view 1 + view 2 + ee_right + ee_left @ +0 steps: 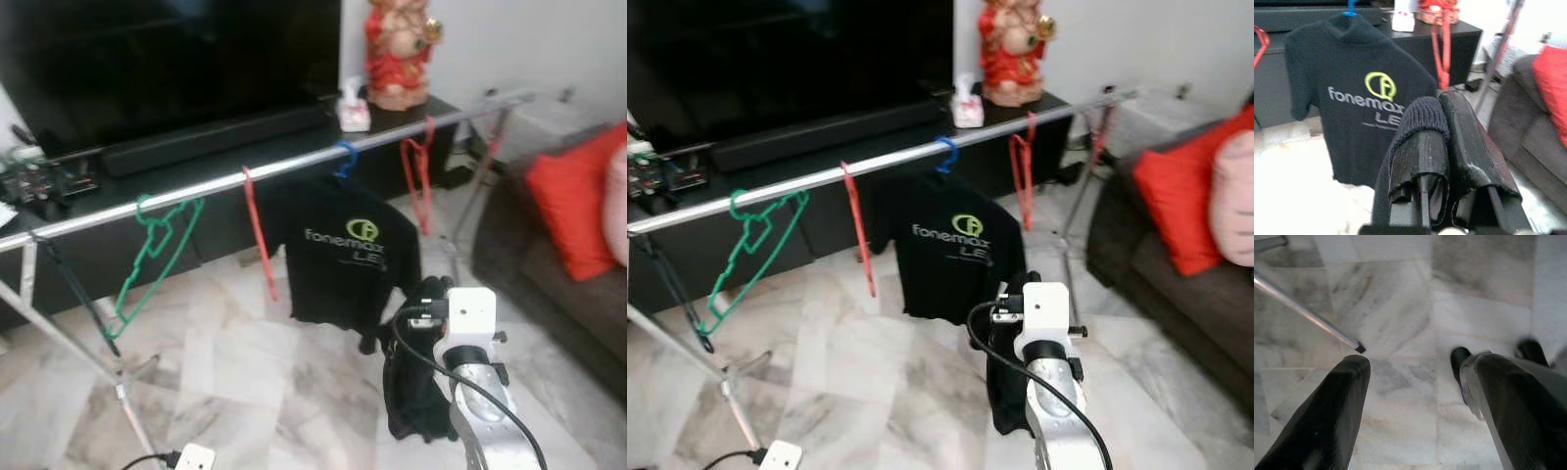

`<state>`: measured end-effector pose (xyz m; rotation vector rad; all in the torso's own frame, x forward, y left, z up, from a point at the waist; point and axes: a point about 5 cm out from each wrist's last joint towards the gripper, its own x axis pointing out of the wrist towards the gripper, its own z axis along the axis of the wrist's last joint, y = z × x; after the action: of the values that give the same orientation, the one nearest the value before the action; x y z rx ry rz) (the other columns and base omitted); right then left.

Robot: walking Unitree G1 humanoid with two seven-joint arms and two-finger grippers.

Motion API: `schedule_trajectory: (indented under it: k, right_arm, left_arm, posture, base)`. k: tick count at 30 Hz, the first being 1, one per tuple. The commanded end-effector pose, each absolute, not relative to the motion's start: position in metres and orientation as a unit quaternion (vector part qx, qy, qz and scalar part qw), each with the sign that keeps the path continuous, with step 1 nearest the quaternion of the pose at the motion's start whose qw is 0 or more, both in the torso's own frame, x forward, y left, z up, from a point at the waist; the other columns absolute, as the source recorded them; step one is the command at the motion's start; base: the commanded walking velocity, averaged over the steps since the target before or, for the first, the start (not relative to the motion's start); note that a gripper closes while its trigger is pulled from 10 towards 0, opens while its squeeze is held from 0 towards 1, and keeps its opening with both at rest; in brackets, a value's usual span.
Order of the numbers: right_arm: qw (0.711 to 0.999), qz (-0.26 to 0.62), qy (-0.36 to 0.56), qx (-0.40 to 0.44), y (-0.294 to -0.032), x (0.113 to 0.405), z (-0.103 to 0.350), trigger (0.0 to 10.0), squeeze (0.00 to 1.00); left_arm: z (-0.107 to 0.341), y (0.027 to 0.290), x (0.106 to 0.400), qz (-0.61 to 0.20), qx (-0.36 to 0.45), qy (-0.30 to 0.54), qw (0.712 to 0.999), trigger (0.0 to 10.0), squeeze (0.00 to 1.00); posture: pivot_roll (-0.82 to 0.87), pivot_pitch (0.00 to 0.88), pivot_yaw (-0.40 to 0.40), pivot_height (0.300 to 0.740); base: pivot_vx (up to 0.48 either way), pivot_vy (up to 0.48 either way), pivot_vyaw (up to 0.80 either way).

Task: Hang hanger

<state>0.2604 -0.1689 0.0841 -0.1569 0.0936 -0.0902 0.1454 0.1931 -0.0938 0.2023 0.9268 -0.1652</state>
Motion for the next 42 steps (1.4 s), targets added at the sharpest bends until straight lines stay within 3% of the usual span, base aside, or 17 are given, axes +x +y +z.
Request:
schedule_trajectory:
  k: [1,42]
  right_arm:
    - [0.995,-0.054,0.029,-0.081,-0.1746,0.2623,0.0912,10.0,0.00]
    - [0.994,-0.050,0.033,-0.090,-0.1737,0.2625,0.0913,10.0,0.00]
  left_arm:
    - [-0.0963,0.1910,0.1406,-0.081,0.094,0.455,0.882,10.0,0.00]
    - [-0.0985,0.1913,0.1358,-0.090,0.109,0.467,0.873,10.0,0.00]
  posture:
    - [-0.12,0.000,0.028,0.740]
    - [-0.11,0.000,0.032,0.740]
  base:
    - [0.352,0.000,0.80]
    - [0.031,0.000,0.05]
